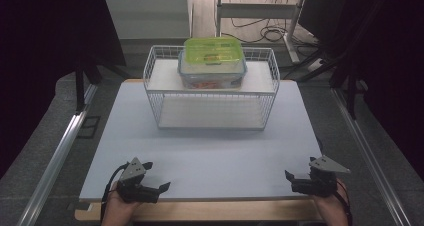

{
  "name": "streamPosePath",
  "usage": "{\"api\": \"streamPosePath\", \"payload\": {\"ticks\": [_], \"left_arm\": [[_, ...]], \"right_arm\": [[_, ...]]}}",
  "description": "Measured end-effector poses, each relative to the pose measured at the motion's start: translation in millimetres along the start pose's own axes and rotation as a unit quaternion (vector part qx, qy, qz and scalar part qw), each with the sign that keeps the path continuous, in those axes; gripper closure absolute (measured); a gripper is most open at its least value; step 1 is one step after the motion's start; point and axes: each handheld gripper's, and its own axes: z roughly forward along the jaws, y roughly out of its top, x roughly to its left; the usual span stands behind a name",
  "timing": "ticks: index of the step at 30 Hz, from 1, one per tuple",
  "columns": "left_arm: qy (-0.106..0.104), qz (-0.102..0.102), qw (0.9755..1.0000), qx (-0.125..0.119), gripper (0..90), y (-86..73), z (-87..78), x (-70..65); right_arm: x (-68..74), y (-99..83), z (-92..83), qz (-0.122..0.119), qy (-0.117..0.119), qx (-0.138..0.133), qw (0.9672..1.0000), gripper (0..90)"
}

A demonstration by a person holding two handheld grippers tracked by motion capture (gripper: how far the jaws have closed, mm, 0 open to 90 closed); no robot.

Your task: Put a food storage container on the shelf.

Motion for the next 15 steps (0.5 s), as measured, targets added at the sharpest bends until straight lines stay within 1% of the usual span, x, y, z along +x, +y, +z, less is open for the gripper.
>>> {"api": "streamPosePath", "payload": {"ticks": [7,15], "left_arm": [[-0.001,0.000,1.0000,0.001,5.3,0.0,0.3,0.0],[-0.003,0.000,1.0000,0.003,5.3,-0.2,1.1,-0.2]], "right_arm": [[-2.6,-4.8,3.3,0.008,0.004,0.012,0.9999,0.0],[-3.0,-9.6,9.7,0.008,0.014,0.030,0.9994,0.0]]}}
